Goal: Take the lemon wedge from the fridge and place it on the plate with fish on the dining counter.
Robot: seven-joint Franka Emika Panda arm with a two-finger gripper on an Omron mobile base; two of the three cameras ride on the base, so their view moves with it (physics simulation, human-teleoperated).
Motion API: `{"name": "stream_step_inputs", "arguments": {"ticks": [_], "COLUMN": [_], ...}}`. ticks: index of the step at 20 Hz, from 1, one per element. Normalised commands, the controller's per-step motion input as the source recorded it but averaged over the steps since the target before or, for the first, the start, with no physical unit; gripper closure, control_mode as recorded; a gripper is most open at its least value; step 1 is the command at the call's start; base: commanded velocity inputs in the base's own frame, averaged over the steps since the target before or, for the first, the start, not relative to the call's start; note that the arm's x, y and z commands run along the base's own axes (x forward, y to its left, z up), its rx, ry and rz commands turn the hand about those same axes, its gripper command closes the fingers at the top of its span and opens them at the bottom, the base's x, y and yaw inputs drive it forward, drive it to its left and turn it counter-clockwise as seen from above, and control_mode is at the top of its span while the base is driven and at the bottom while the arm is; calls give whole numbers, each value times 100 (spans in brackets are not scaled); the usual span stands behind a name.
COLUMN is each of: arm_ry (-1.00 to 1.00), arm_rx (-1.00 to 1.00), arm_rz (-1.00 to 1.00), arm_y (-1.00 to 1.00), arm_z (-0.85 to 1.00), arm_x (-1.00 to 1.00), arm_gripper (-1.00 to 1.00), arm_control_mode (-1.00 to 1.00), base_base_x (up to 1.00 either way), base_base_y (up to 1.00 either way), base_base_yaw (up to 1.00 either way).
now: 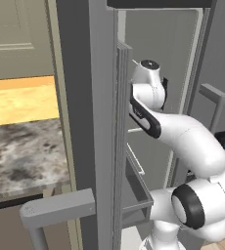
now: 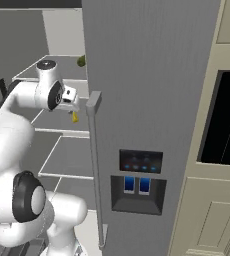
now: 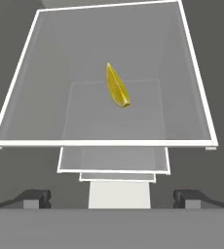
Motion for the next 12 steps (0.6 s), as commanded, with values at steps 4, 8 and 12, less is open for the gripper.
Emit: {"name": "stream_step_inputs", "arguments": {"ticks": [4, 8, 12], "arm_ry": [0, 0, -7], "arm_rx": [-1, 0, -5], "arm_rz": [0, 0, 0], "arm_y": [1, 10, 2], "arm_z": [-52, -35, -33], "arm_x": [57, 36, 49], "arm_gripper": [-100, -100, -100], "arm_control_mode": [-100, -100, -100], "base_base_x": [0, 0, 0], "base_base_y": [0, 0, 0], "base_base_yaw": [0, 0, 0]}}
